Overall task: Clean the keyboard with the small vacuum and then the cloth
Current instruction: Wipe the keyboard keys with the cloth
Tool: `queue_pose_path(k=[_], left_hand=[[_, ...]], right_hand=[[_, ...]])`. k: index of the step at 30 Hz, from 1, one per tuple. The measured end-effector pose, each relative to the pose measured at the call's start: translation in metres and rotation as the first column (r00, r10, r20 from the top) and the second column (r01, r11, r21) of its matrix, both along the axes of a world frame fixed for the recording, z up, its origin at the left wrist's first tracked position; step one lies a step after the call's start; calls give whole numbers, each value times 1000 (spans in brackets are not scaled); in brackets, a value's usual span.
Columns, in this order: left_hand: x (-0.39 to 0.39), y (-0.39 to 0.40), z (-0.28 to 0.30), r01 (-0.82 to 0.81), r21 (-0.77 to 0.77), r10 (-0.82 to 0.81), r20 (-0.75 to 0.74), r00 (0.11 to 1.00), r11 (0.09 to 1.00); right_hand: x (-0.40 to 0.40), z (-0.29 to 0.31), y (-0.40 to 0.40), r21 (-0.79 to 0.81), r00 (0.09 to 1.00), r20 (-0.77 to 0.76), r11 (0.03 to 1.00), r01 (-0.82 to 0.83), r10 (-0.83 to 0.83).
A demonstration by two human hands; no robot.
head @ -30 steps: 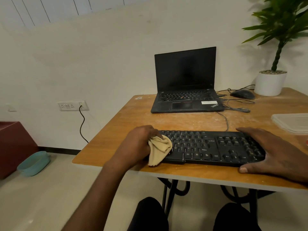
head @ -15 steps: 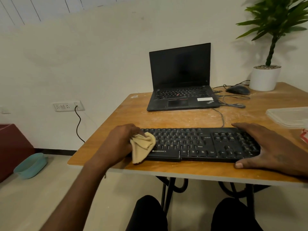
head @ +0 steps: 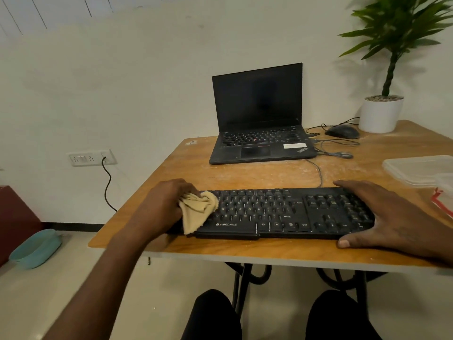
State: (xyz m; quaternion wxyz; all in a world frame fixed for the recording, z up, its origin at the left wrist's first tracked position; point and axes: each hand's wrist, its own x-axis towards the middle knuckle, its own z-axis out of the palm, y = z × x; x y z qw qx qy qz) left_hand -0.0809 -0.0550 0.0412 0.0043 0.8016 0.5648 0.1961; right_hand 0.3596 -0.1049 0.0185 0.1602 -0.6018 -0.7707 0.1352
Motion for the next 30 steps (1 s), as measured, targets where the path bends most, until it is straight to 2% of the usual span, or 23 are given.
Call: queue_pose_path(k=[3, 9, 14, 17, 24, 30], left_hand=[[3, 5, 0, -13, -11, 13, 15, 1000, 1000], [60, 23, -4, 102, 34, -106, 122, 987, 994], [88, 34, -3, 171, 57, -177, 117, 977, 984], [73, 36, -2, 153, 48, -156, 79, 985, 987], [17, 41, -2, -24, 12, 24, 16, 1000, 1000], [54, 44, -3, 74, 29, -77, 115, 990, 997]], right_hand=[[-1, 1, 1, 0, 1000, -1, 1000, -1, 1], [1, 2, 0, -7, 1000, 4, 1000, -10, 10], [0, 3, 0, -2, 1000, -3, 1000, -26, 26], [0, 2, -1, -5, 1000, 1, 1000, -16, 16], [1, 1, 1, 14, 1000, -1, 1000, -15, 15], [0, 0, 1, 8, 1000, 13, 1000, -11, 11]])
